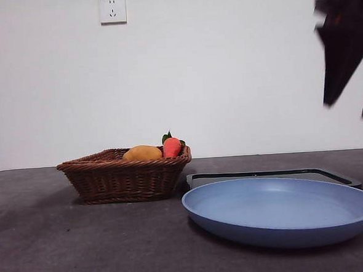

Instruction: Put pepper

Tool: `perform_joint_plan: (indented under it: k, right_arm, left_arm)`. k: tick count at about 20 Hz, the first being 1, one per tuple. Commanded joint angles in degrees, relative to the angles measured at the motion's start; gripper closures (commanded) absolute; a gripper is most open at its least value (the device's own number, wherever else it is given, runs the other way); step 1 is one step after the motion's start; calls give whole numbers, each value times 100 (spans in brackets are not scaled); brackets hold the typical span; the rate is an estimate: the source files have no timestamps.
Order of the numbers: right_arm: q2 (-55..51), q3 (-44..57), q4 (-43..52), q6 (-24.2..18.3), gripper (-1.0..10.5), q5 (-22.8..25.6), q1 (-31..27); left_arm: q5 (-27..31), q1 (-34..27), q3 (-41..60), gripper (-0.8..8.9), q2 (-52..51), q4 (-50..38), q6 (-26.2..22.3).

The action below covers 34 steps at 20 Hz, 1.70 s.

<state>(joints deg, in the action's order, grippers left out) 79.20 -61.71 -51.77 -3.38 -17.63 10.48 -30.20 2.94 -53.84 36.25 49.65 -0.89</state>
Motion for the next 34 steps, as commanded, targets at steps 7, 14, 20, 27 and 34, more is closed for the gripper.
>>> perform_joint_plan:
  k: [7,14,20,27,34]
  right_arm:
    - [1611,-90,518,-166,624,299,149]
    - [2133,-90,664,-160,760,280,247]
    - [2162,-90,632,-157,941,260,245]
    - [962,-90,144,61,941,260,245]
    - [-1016,-92,-142,249,941,278,103]
  left_arm:
    - [-11,52,-92,426,11,-72,-66]
    - [-7,50,-92,426,11,-74,-66]
    - [7,52,-92,426,42,-72,-63]
    - [46,442,-96,426,817,-595,245]
    - [1403,1593,-498,426,2638,-1746,857]
